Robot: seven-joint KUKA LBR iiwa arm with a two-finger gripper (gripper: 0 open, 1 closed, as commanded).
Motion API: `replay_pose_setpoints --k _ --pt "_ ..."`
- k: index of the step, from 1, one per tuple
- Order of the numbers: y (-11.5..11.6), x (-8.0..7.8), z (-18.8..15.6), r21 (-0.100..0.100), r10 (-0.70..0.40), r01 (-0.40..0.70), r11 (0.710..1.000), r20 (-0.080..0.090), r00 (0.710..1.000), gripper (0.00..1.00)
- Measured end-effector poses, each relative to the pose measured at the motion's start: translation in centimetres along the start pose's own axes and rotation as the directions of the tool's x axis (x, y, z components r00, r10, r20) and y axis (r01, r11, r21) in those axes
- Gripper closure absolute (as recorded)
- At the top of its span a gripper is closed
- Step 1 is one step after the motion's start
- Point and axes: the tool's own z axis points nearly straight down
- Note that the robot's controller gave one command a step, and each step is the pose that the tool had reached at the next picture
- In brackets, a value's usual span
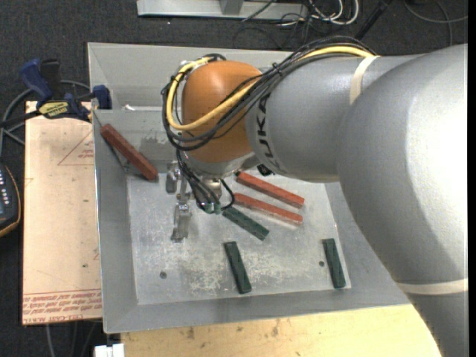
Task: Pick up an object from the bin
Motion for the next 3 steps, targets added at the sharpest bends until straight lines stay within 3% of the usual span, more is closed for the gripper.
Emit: replay_pose_setpoints --k 1,2,3 --pt "-5.9 -2.9 7.5 0.003 -0.214 0.214 0.977 -0.003 0.977 0.00" --pt "-11.9 -4.6 7.0 0.004 -0.428 0.428 0.904 0.003 0.904 0.00" --pt "-17.0 -4.6 7.2 0.002 -0.252 0.252 0.968 0.001 0.968 0.00"
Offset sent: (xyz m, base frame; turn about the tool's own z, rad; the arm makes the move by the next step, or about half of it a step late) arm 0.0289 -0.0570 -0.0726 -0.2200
